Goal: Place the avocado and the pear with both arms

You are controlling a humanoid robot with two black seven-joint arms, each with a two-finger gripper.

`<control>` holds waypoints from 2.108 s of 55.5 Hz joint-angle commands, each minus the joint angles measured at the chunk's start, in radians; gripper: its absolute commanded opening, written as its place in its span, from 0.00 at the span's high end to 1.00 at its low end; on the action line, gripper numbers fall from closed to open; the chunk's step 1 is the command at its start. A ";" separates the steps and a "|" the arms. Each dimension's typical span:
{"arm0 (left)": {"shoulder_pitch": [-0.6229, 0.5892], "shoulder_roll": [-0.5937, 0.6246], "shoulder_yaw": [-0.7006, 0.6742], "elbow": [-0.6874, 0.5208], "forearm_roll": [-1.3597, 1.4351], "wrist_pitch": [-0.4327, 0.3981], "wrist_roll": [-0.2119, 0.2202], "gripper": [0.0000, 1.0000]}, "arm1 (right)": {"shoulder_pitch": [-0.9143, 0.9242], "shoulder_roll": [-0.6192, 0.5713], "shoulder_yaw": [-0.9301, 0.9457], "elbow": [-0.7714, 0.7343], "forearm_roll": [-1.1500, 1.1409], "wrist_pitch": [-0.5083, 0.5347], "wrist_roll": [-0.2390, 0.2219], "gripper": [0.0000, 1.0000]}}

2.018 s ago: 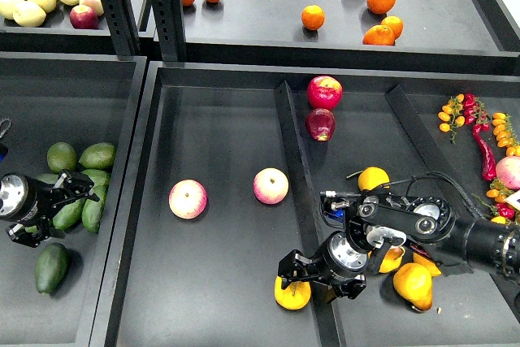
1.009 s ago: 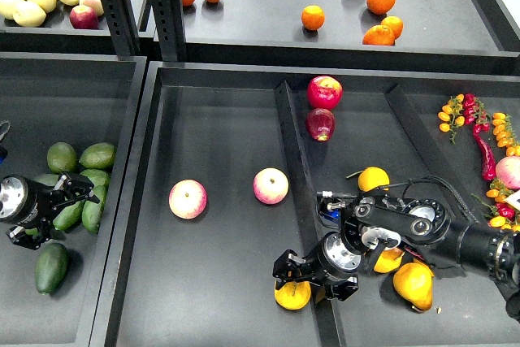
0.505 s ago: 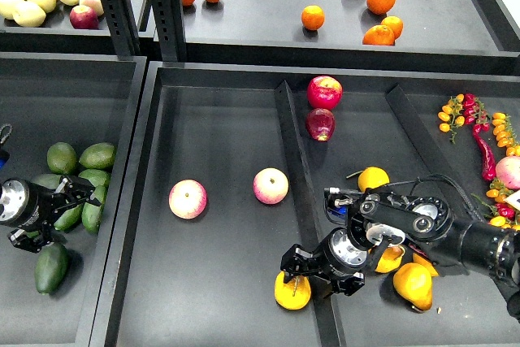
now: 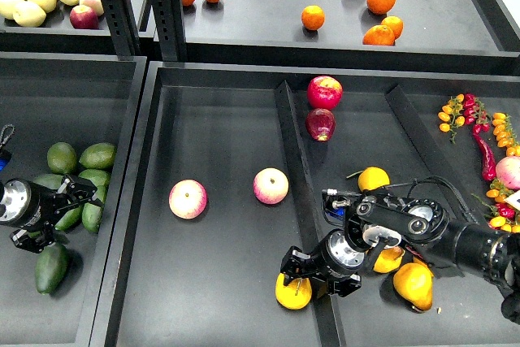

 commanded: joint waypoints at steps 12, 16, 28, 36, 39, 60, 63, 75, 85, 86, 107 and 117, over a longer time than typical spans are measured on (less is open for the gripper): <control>0.004 -0.006 0.000 0.000 0.000 0.000 0.000 0.00 | -0.010 0.015 -0.001 -0.014 -0.002 0.000 0.000 0.71; 0.004 -0.006 0.000 0.000 0.000 0.000 0.000 0.00 | -0.010 0.017 0.001 -0.015 -0.002 0.000 0.000 0.75; 0.004 -0.008 0.000 0.000 0.000 0.000 0.000 0.00 | -0.009 0.021 0.021 -0.020 0.004 0.000 0.000 0.95; 0.004 -0.006 -0.001 0.000 0.000 0.000 0.000 0.00 | 0.003 0.021 0.041 -0.018 0.015 0.000 0.000 0.97; 0.004 -0.006 -0.003 0.000 0.000 0.000 0.000 0.00 | 0.008 0.021 0.059 -0.018 0.021 0.000 0.000 0.97; 0.004 0.000 -0.008 0.000 0.000 0.000 0.000 0.00 | 0.137 0.017 0.065 -0.003 0.125 0.000 0.000 0.97; 0.004 0.001 -0.008 0.000 0.000 0.000 0.000 0.00 | 0.155 0.009 0.062 0.006 0.141 0.000 0.000 0.97; 0.004 0.005 -0.012 0.000 0.000 0.000 0.000 0.00 | 0.249 -0.133 0.004 0.089 0.216 0.000 0.000 0.97; 0.008 0.005 -0.017 0.000 0.000 0.000 0.000 0.00 | 0.306 -0.270 -0.080 0.166 0.250 0.000 0.000 0.97; 0.010 0.003 -0.017 0.000 0.000 0.000 0.000 0.00 | 0.307 -0.278 -0.088 0.169 0.251 0.000 0.000 0.97; 0.013 -0.005 -0.026 0.000 0.000 0.000 0.000 0.00 | 0.244 -0.289 -0.214 0.100 0.253 0.000 0.000 0.96; 0.013 -0.005 -0.026 0.002 0.000 0.000 0.000 0.00 | 0.177 -0.255 -0.214 0.045 0.240 0.000 0.000 0.96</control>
